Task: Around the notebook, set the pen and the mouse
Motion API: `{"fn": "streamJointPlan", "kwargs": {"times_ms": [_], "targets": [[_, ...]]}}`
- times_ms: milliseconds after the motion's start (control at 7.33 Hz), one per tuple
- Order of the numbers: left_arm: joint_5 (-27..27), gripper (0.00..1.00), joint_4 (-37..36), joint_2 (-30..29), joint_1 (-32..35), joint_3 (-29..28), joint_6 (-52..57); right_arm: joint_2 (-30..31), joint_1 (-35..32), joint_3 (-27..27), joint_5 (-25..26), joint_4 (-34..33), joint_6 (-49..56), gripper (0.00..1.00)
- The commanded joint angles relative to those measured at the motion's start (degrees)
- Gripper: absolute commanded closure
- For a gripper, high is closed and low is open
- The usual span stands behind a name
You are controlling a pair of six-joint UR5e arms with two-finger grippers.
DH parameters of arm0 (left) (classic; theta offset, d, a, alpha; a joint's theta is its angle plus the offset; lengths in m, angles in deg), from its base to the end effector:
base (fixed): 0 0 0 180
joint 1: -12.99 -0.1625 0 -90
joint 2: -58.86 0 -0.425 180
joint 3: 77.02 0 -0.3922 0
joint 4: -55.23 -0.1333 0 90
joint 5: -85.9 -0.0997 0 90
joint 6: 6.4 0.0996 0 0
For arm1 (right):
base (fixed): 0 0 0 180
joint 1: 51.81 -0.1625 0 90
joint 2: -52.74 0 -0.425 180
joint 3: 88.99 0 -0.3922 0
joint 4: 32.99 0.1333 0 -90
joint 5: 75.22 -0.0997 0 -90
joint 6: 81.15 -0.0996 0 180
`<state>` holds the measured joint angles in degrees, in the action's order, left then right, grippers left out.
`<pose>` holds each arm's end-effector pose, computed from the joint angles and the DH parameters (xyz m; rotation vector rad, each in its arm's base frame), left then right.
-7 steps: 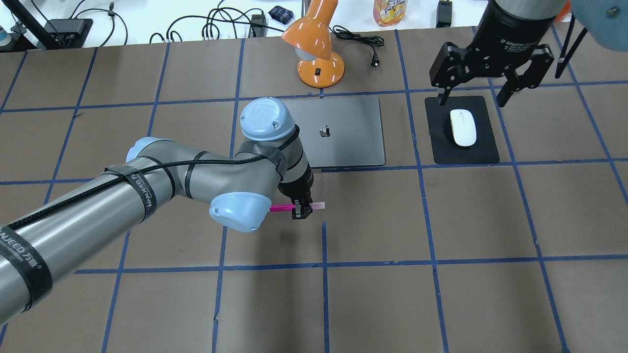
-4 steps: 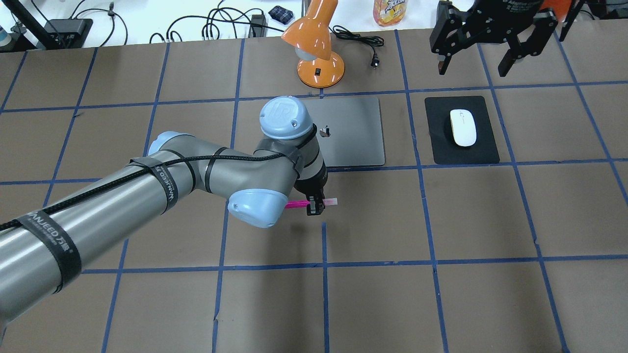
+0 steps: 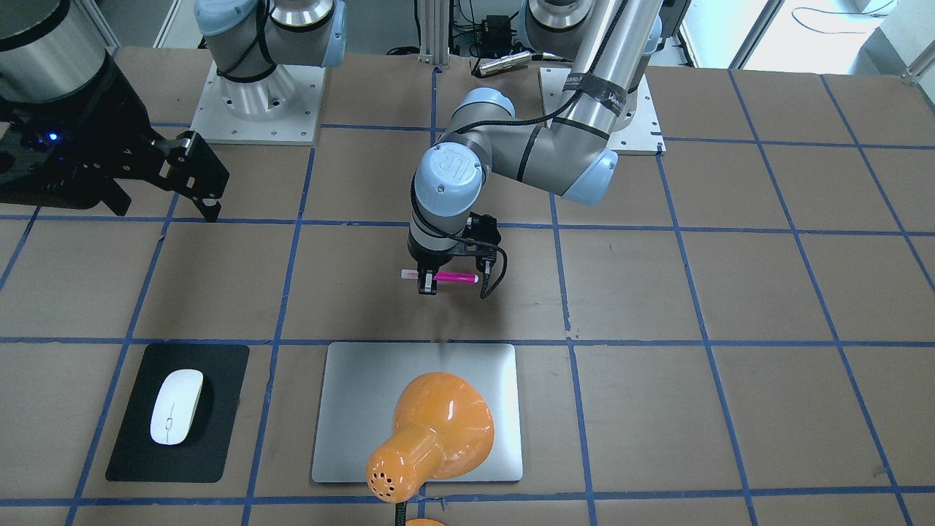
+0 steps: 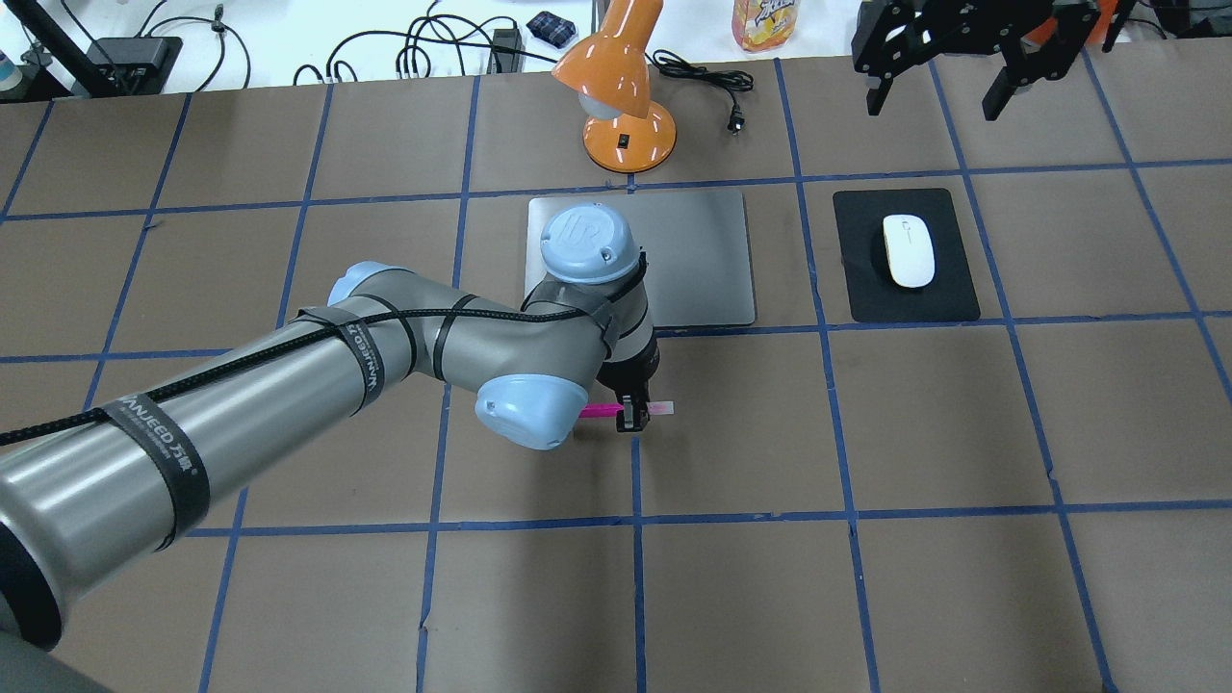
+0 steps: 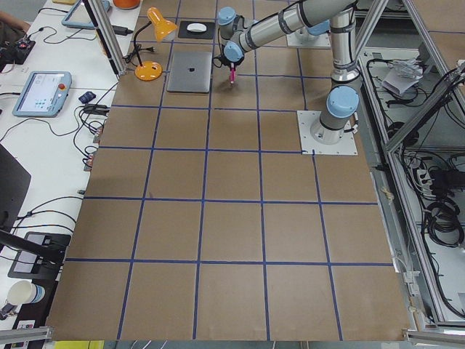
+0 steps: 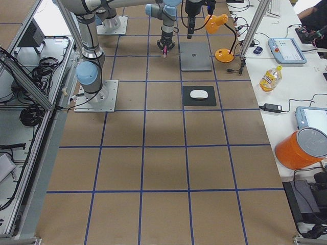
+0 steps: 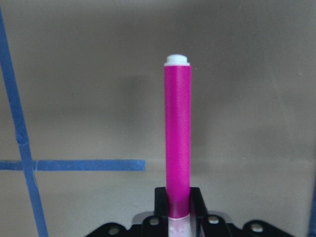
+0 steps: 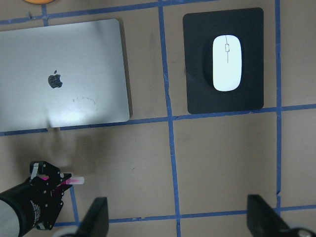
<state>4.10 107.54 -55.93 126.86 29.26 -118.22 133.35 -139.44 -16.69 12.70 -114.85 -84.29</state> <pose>-0.3646 -0.4594 0.1864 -2.1792 2.2490 0.2427 0.1137 -0.5626 0.5393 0.1492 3.1017 -0.0042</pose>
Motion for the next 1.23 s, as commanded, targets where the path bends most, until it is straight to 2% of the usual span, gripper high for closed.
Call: {"fn": "streamJointPlan", "kwargs": {"times_ms": [0,136,545,955,1091], "targets": [[0.24,0.55,-0.02,-0.96,0.03,-0.11,-0.16,-0.02,0.44,-0.22,-0.02,-0.23,-0.2,0.0],[0.5,0.45,-0.1,-1.31,0.11,-0.1,-0.24,-0.11,0.44,-0.31,0.06,-0.23,-0.2,0.0],[0.16,0.42,-0.11,0.42,0.03,-0.28,0.89,-0.11,0.44,-0.22,0.06,-0.23,-0.55,0.0],[-5.11,0.38,2.16,6.57,-3.99,-1.07,21.39,-0.11,0.44,0.13,-0.02,-0.76,-0.03,0.0],[-7.64,0.34,4.7,8.59,-7.06,-0.72,36.6,-0.11,0.44,0.13,-0.02,-0.76,0.06,0.0]]}}
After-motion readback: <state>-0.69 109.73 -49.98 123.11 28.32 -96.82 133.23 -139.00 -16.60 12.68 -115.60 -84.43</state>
